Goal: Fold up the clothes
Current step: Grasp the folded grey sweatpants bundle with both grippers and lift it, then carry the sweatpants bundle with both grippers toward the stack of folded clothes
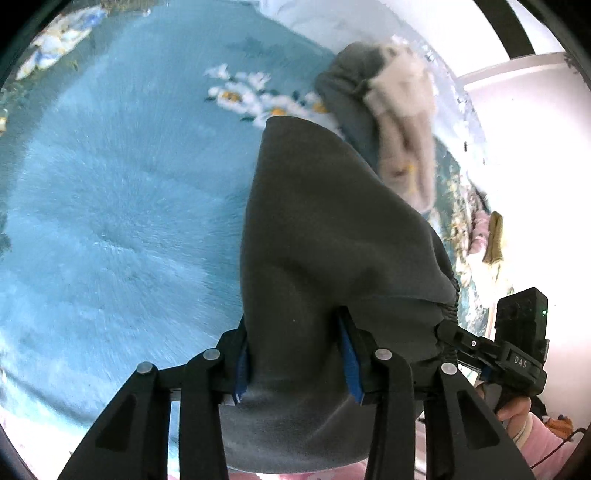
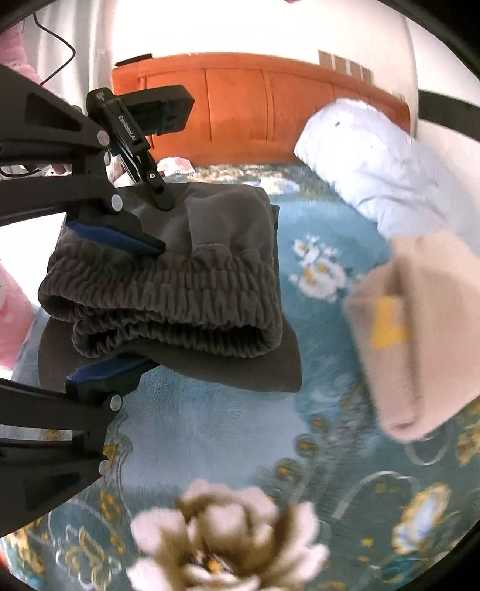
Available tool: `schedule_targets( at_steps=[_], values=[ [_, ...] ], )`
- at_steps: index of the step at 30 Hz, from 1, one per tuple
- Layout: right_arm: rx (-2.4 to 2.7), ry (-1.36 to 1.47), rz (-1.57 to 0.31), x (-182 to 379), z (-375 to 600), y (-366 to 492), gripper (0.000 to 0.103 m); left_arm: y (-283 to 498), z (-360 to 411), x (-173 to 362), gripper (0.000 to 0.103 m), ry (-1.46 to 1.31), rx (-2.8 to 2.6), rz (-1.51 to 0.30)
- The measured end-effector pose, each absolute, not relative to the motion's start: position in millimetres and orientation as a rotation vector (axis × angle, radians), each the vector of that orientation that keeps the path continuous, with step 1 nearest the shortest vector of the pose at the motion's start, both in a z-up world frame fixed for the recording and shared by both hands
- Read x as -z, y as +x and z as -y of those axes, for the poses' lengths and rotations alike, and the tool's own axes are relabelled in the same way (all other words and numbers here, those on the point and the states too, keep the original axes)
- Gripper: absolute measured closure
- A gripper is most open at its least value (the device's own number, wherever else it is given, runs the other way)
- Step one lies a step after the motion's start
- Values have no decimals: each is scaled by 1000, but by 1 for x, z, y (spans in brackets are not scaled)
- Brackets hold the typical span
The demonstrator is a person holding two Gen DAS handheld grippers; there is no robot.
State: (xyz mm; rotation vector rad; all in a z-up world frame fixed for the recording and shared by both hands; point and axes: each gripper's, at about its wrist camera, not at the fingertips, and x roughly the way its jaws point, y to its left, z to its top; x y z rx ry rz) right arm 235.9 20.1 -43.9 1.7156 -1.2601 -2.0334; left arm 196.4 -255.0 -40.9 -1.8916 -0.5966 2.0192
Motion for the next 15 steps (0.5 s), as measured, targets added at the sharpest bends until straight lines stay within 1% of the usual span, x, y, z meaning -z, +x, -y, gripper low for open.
schedule_targets(
  at_steps=[3,6,11,15],
  values=[
    [2077,1671,1231,11,-34,235,48,200,241,11,61,-1855,-2068,607],
    [2140,1609,1203,-24,-46,231,48,188,212,-7,61,-1789,-2107,619],
    [2299,1444,1157,-90,-57,227,48,182,208,-60,61,-1640,-2150,584],
    [2411,1340,1156,-134,-61,231,48,171,202,-101,61,-1498,-2161,551]
  ],
)
